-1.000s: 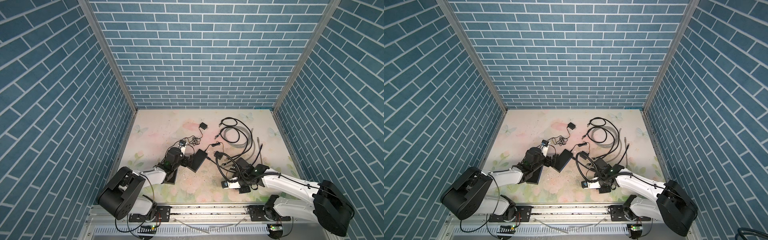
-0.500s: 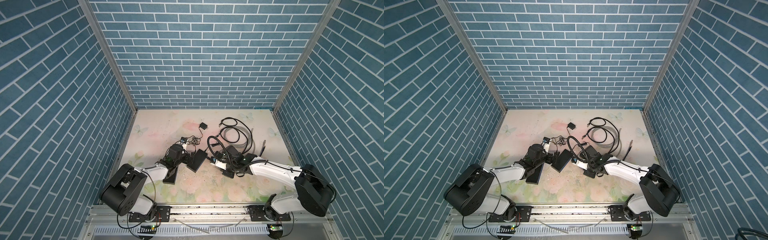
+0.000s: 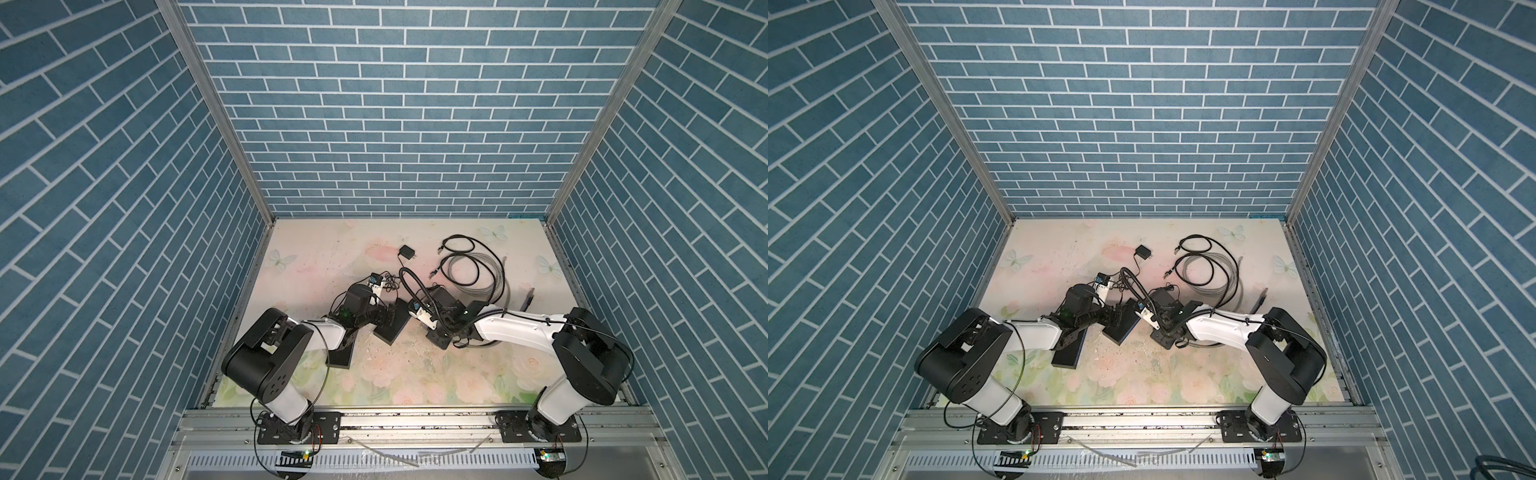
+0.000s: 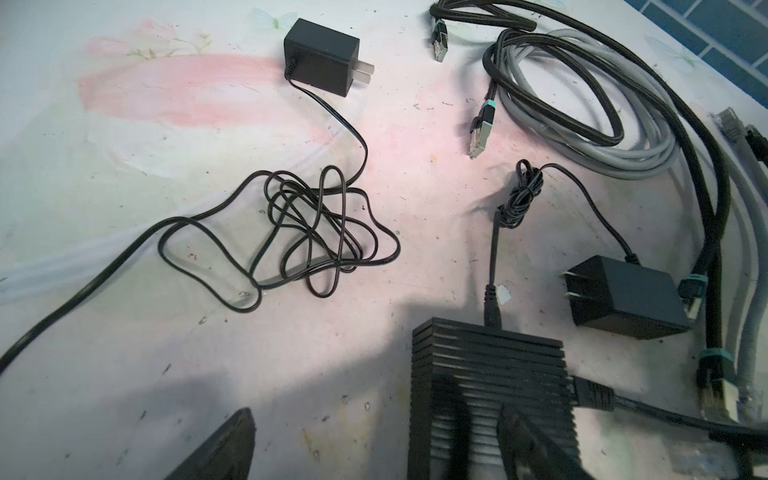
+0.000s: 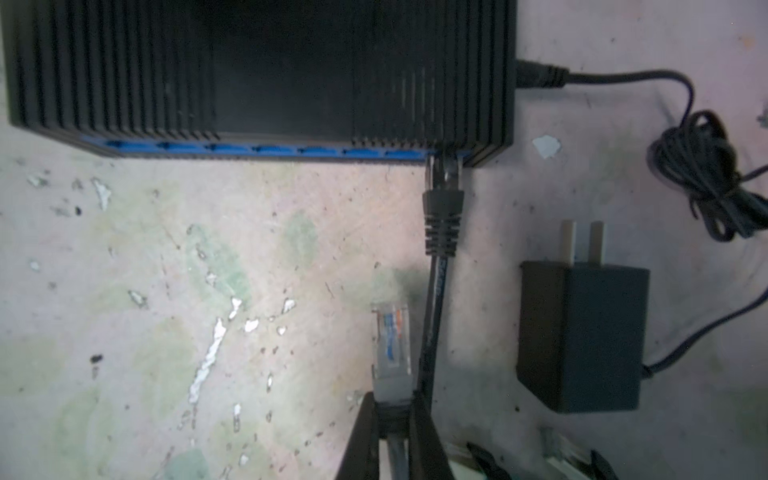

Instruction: Insert the plug into the switch port

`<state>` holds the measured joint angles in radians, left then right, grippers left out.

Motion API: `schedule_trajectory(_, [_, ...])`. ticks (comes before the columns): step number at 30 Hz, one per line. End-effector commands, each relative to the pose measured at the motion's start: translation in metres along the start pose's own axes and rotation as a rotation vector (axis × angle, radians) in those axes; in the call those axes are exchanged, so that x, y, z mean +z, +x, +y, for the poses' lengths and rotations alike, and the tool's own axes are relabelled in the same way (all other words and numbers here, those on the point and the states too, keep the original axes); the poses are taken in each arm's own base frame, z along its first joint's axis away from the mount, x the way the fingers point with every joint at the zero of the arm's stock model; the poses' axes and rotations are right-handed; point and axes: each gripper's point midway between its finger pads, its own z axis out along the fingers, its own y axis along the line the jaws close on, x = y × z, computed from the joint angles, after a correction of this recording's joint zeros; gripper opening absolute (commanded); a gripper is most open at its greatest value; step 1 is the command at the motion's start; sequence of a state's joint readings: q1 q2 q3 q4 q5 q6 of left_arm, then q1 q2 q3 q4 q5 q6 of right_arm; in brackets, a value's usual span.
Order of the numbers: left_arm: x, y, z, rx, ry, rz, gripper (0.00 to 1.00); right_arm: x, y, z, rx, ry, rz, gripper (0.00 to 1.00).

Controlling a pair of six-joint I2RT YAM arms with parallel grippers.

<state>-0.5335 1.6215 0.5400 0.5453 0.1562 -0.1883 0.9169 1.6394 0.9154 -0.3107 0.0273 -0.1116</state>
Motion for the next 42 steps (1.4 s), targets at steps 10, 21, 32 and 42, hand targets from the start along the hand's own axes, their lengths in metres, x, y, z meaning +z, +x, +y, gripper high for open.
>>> schedule_trajectory(10, [0.008, -0.008, -0.017, -0.047, 0.088, -0.011, 0.82, 0.019, -0.036, 0.012, 0.085, -0.022, -0.032, 0.0])
schedule_trajectory(21, [0.012, 0.004, -0.032, -0.035, 0.121, 0.029, 0.77, 0.027, -0.052, 0.011, 0.092, -0.025, -0.059, 0.0])
schedule_trajectory(32, [0.013, 0.01, -0.041, -0.037, 0.16, 0.048, 0.73, 0.026, -0.073, 0.004, 0.107, 0.009, -0.135, 0.0])
schedule_trajectory(42, [0.011, 0.016, -0.044, -0.051, 0.183, 0.047, 0.73, 0.021, -0.094, 0.005, 0.111, -0.008, -0.237, 0.0])
